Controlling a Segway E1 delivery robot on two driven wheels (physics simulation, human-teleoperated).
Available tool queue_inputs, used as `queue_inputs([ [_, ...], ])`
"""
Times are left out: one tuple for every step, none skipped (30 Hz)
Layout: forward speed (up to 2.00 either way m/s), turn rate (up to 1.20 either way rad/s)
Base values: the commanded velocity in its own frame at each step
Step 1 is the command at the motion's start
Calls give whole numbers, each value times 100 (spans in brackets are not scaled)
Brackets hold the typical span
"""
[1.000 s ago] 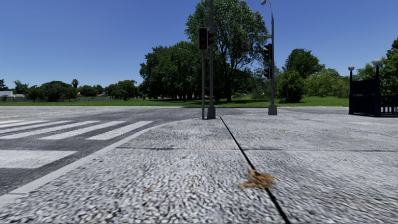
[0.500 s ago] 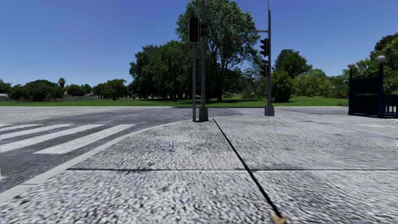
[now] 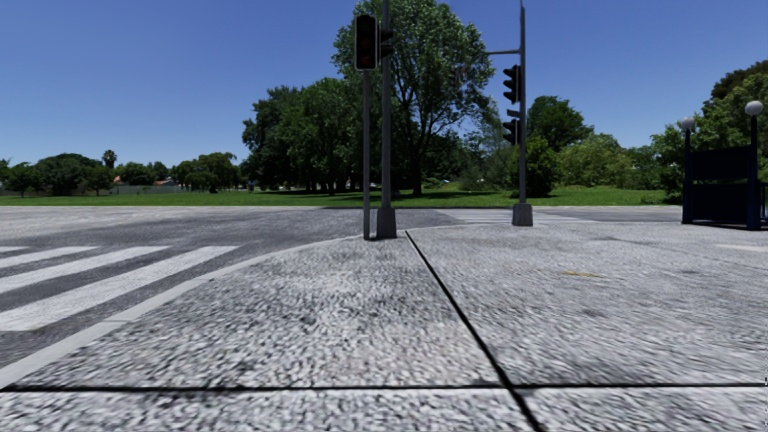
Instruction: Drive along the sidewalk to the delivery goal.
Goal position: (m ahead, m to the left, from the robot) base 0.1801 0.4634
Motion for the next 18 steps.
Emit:
queue_inputs([
  [120, 0],
  [119, 0],
  [119, 0],
  [119, 0],
  [117, 0],
  [111, 0],
  [38, 0],
  [38, 0],
  [3, 0],
  [0, 0],
  [0, 0],
  [0, 0],
  [0, 0],
  [0, 0],
  [0, 0],
  [0, 0],
  [0, 0],
  [0, 0],
])
